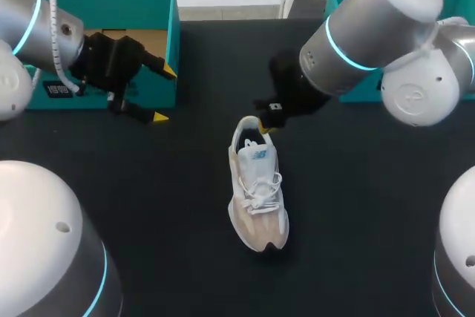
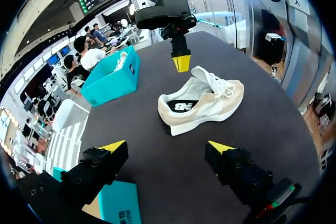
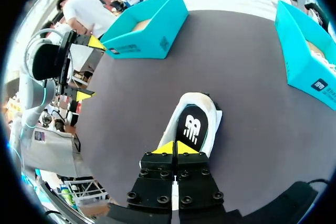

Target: Take the shoe out of the shoebox, open the shoe tongue, remove and reinsert the insole, then place the shoe into the shoebox

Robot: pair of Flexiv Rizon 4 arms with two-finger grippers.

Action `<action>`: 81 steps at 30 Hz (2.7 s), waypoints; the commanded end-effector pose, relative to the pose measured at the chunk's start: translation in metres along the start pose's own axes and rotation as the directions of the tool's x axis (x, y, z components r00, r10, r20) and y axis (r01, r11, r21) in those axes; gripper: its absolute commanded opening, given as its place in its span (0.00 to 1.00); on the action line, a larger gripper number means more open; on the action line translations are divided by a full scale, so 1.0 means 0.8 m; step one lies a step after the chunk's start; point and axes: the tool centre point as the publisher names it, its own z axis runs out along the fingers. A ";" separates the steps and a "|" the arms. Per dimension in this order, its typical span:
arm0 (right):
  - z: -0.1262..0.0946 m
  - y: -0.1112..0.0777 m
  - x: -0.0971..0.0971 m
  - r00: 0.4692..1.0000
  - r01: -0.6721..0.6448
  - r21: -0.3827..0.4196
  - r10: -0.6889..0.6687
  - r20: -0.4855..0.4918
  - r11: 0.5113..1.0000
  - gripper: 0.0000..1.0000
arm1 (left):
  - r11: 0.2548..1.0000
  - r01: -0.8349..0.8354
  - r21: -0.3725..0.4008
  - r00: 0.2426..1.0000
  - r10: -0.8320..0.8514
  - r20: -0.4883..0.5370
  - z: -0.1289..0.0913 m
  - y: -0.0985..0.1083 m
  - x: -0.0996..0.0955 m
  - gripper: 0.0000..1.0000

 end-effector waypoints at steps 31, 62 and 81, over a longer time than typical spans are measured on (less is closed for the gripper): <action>0.109 0.003 -0.001 0.971 -0.096 -0.046 0.104 0.215 0.994 0.00 | 1.000 0.000 -0.002 1.000 0.000 -0.001 -0.001 0.000 0.001 1.00; 0.122 -0.019 -0.035 0.898 -0.156 0.048 0.122 0.424 0.987 0.00 | 1.000 0.000 -0.002 1.000 0.000 -0.001 -0.001 0.000 0.001 1.00; 0.167 0.018 -0.065 0.878 -0.080 0.015 0.063 0.474 0.997 0.00 | 1.000 0.000 -0.002 1.000 0.000 -0.001 -0.001 0.000 0.001 1.00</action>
